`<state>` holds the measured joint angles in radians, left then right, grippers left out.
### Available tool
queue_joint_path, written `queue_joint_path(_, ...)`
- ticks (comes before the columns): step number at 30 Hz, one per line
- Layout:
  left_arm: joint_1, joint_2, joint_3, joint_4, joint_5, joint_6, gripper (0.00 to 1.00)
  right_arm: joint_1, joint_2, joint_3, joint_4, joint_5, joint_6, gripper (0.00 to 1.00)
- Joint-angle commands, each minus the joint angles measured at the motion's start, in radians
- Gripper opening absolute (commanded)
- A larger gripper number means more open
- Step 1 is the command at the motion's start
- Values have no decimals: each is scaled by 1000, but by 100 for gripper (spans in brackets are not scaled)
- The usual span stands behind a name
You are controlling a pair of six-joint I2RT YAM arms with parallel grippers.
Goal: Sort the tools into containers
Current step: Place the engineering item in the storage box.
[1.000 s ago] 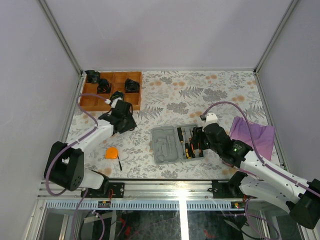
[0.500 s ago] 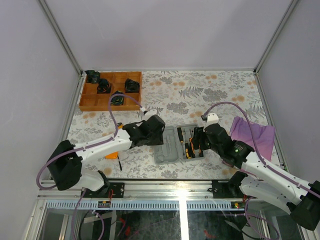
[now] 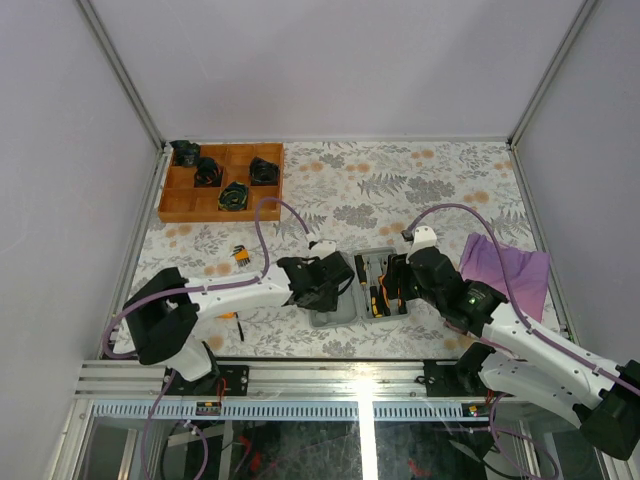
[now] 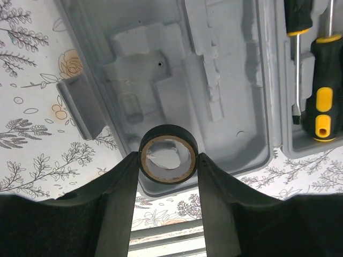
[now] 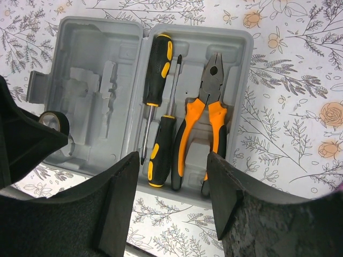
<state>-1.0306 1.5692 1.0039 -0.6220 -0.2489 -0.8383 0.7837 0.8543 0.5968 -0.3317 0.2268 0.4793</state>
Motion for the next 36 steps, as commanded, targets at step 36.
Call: queue_joint_path(36,-57,-93,-23,-63,-92,-81,54,6,27,-9,36,-22,4,57)
